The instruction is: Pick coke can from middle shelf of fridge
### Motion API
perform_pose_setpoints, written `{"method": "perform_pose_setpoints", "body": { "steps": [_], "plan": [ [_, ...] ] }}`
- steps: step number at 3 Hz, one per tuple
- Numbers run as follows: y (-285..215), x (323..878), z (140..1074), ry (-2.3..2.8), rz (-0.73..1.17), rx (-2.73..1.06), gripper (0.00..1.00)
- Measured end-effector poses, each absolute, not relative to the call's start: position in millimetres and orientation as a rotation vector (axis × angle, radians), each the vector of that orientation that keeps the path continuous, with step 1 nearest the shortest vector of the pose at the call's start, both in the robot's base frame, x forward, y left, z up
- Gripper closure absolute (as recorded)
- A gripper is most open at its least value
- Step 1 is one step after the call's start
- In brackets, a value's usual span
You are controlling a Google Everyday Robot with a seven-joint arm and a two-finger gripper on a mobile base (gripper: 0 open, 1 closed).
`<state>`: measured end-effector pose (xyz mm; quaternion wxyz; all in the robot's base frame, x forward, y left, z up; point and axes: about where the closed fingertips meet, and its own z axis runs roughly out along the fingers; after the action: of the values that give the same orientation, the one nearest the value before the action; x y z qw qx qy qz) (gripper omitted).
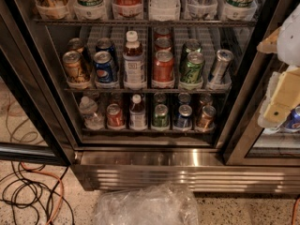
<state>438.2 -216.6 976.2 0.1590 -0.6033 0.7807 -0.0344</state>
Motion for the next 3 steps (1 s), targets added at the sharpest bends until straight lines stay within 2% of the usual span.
{"method": "perform_pose_setpoints", "body": {
  "steps": [1, 3],
  "plan": [
    [-215.5, 437.7, 976.5, 2.226, -0.112, -1.701, 0.0],
    [-196.3, 434.8, 942.8, 2.318, 0.091, -1.355, 0.0]
  ]
}}
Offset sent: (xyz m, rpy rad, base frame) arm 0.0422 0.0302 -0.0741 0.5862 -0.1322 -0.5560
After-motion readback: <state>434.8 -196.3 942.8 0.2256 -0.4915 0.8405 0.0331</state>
